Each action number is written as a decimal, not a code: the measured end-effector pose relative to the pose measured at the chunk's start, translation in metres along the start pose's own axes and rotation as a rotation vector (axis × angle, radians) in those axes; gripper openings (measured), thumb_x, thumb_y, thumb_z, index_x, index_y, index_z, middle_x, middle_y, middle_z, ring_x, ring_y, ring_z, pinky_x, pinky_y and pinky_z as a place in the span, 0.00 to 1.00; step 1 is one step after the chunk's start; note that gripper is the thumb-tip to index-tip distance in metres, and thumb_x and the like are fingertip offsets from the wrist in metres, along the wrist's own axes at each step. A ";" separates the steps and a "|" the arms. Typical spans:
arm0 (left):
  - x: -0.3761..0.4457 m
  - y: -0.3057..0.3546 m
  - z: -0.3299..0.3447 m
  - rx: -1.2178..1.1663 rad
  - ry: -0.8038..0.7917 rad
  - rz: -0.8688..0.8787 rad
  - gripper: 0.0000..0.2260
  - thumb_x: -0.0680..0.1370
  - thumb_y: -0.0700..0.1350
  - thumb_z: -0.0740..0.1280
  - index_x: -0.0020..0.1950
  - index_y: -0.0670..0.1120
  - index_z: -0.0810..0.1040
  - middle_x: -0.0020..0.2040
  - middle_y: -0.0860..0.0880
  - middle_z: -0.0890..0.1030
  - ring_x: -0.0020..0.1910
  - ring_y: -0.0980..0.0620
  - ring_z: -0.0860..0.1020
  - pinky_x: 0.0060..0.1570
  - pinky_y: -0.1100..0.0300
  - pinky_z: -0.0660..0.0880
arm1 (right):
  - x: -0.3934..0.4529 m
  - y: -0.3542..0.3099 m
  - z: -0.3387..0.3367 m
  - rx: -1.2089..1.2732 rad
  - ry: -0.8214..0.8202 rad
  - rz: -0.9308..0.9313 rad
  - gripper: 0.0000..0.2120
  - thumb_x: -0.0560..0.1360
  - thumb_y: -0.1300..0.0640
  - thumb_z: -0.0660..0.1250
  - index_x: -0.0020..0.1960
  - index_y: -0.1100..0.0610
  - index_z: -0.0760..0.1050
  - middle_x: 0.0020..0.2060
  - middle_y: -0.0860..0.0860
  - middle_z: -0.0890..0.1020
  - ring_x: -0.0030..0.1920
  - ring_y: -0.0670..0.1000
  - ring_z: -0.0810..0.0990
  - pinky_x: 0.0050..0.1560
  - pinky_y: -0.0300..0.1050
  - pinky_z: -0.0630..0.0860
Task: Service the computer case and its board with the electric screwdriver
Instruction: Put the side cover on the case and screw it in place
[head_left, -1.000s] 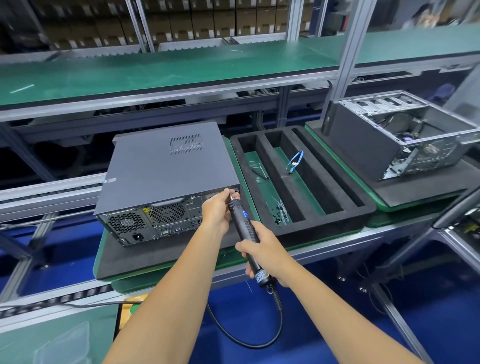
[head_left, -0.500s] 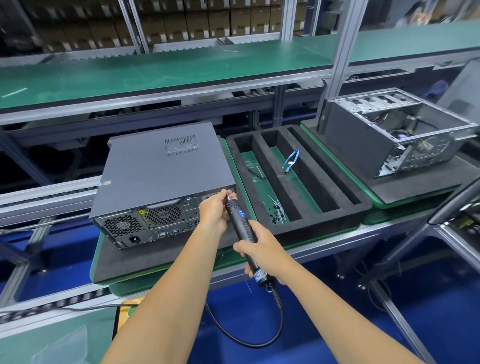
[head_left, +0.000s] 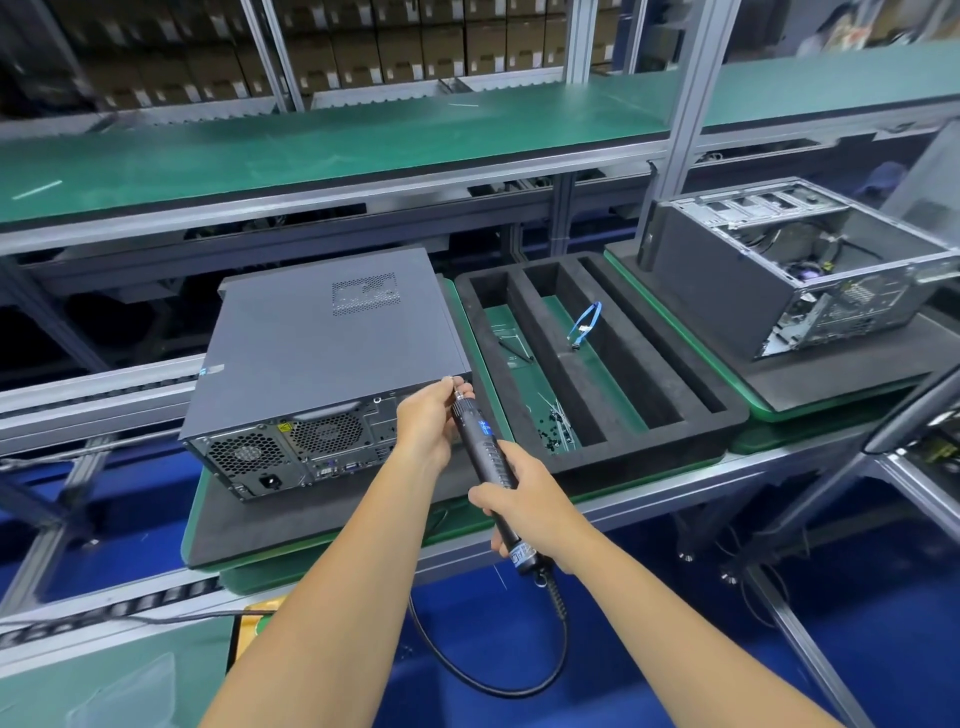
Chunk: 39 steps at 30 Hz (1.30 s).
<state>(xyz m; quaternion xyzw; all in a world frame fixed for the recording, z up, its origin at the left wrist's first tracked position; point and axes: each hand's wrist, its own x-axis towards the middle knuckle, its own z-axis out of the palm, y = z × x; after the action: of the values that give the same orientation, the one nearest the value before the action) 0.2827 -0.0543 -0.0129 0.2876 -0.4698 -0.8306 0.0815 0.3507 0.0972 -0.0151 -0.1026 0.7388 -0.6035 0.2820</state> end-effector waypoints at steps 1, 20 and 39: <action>0.001 0.001 0.001 -0.001 0.004 0.003 0.08 0.79 0.40 0.63 0.42 0.40 0.79 0.35 0.47 0.82 0.34 0.53 0.80 0.37 0.60 0.77 | 0.000 0.000 0.000 0.007 -0.003 -0.005 0.18 0.70 0.53 0.69 0.57 0.41 0.70 0.43 0.54 0.76 0.27 0.53 0.78 0.30 0.45 0.78; 0.006 -0.011 -0.004 0.043 -0.001 0.009 0.07 0.78 0.40 0.65 0.45 0.40 0.81 0.38 0.46 0.84 0.36 0.52 0.81 0.44 0.56 0.79 | -0.003 0.004 -0.001 -0.001 0.005 -0.015 0.20 0.71 0.53 0.69 0.51 0.30 0.68 0.47 0.59 0.78 0.28 0.53 0.78 0.31 0.48 0.80; 0.002 -0.002 0.004 -0.059 0.060 -0.057 0.08 0.79 0.39 0.63 0.42 0.39 0.78 0.36 0.45 0.82 0.33 0.51 0.79 0.38 0.59 0.76 | -0.001 -0.007 0.006 -0.073 0.038 0.010 0.17 0.73 0.54 0.68 0.59 0.47 0.69 0.46 0.56 0.76 0.27 0.50 0.79 0.30 0.43 0.78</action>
<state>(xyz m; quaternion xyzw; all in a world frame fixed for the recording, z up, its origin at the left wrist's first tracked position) 0.2795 -0.0511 -0.0142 0.3228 -0.4341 -0.8372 0.0804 0.3539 0.0910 -0.0092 -0.0975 0.7661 -0.5765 0.2669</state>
